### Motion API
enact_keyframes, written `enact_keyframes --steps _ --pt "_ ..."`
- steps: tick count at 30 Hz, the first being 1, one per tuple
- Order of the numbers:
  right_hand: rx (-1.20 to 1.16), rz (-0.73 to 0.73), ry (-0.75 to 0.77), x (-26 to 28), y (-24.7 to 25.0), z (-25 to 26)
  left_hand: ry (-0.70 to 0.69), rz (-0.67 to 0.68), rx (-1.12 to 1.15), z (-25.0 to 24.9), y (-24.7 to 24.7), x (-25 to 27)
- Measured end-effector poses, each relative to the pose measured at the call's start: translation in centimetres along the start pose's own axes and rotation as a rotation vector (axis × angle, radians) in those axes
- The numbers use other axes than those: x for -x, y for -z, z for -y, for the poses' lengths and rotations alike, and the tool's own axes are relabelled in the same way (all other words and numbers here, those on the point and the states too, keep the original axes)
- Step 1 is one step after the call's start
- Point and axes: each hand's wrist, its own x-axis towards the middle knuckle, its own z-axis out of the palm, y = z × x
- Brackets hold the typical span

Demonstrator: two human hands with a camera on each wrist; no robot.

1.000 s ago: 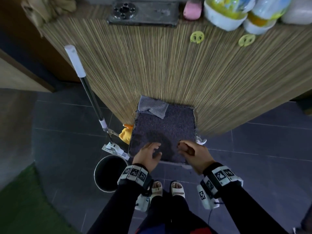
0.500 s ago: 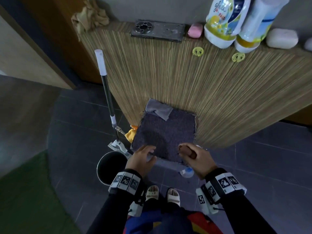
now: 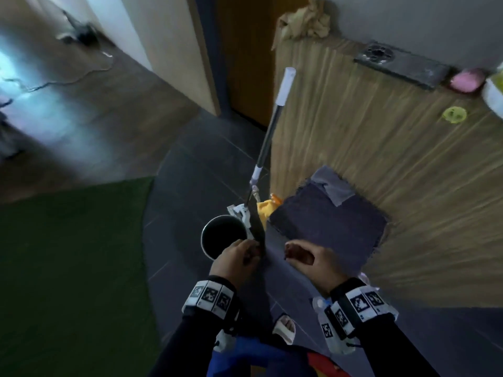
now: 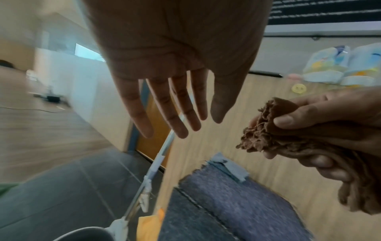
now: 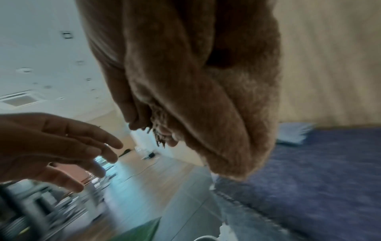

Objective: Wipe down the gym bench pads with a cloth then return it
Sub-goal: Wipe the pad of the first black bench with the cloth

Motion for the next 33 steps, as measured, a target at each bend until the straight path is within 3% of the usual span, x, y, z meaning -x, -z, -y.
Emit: enact_keyframes --steps 5,10,18,22,28,33 --pt "0.037 0.253 0.136 -1.5 -5.1 4.0 0.168 -0.133 0.019 4.4 3.1 5.0" --pt "0.164 0.498 0.29 -1.4 -12.0 9.1 0.317 -0.334 0.132 9.4 6.0 13.5" --pt "0.169 0.862 0.47 4.8 -26.5 16.1 0.662 -0.616 0.239 16.9 7.6 30.3" --pt "0.315 1.047 0.645 8.2 -33.0 18.4 0.856 -0.731 0.302 19.0 6.3 37.4" --pt "0.491 1.296 0.808 11.9 -41.5 21.9 1.059 -0.926 0.434 20.6 4.5 43.9" --pt "0.485 1.47 0.92 14.1 -48.2 24.8 1.197 -1.07 0.507 22.7 5.2 46.7"
